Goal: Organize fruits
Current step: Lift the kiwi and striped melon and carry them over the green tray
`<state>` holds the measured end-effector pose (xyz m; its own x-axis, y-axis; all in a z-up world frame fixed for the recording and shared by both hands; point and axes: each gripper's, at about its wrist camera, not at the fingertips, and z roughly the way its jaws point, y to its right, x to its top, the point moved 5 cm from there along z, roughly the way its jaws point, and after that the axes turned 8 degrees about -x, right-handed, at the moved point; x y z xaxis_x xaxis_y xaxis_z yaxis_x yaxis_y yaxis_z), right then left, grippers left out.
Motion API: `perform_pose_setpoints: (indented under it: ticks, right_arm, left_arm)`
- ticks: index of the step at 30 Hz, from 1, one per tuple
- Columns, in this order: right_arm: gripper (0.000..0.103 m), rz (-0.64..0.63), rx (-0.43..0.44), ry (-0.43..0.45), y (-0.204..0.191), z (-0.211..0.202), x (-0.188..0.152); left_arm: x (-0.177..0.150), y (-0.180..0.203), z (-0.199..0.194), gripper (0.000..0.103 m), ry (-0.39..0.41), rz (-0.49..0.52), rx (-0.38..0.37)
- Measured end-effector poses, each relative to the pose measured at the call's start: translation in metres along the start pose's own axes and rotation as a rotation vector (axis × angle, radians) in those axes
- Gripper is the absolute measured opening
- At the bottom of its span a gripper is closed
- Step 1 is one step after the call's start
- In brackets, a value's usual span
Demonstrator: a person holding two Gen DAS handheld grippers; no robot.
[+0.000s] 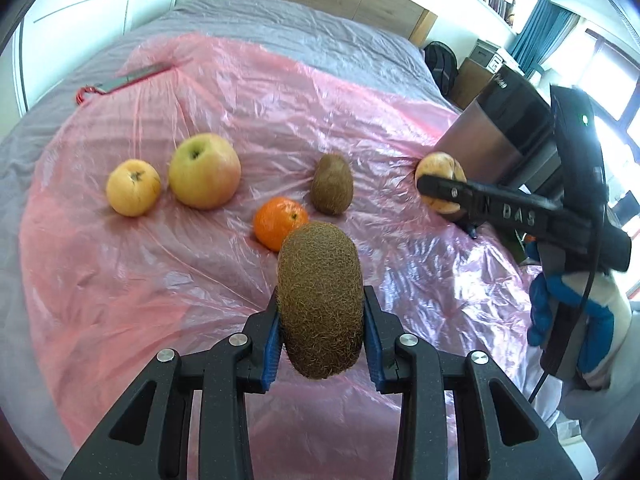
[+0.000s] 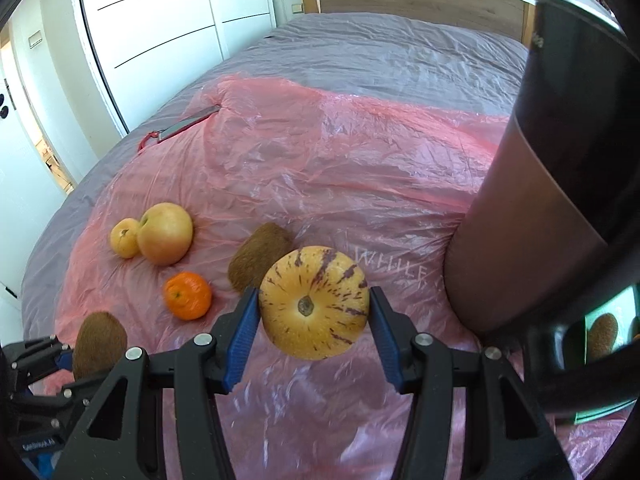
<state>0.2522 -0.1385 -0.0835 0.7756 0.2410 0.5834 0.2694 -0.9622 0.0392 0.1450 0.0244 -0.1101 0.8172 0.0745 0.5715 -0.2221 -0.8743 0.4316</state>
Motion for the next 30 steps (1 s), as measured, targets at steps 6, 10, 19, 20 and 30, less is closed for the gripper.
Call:
perform_pose_setpoints:
  ticks: [6,10,19,20,30]
  right_arm:
    - [0.074,-0.007,0.013,0.009,-0.005,-0.031,-0.016]
    - [0.074,-0.004,0.023,0.018,-0.006,-0.052,-0.027]
    - [0.074,0.017,0.030,0.039,-0.001,-0.090,-0.053]
    - [0.074,0.021,0.029,0.042,0.000,-0.094,-0.056]
    - [0.074,0.088,0.012,0.073,0.037,-0.139,-0.091]
  left_arm:
    - [-0.001,0.016,-0.025,0.031,0.025,0.031,0.013]
    - [-0.003,0.027,-0.041,0.031,0.035,0.046,0.023]
    - [-0.012,0.058,-0.072,0.031,0.050,0.097,0.021]
    - [-0.013,0.062,-0.075,0.031,0.050,0.103,0.018]
    - [-0.014,0.116,-0.090,0.031,0.054,0.178,-0.006]
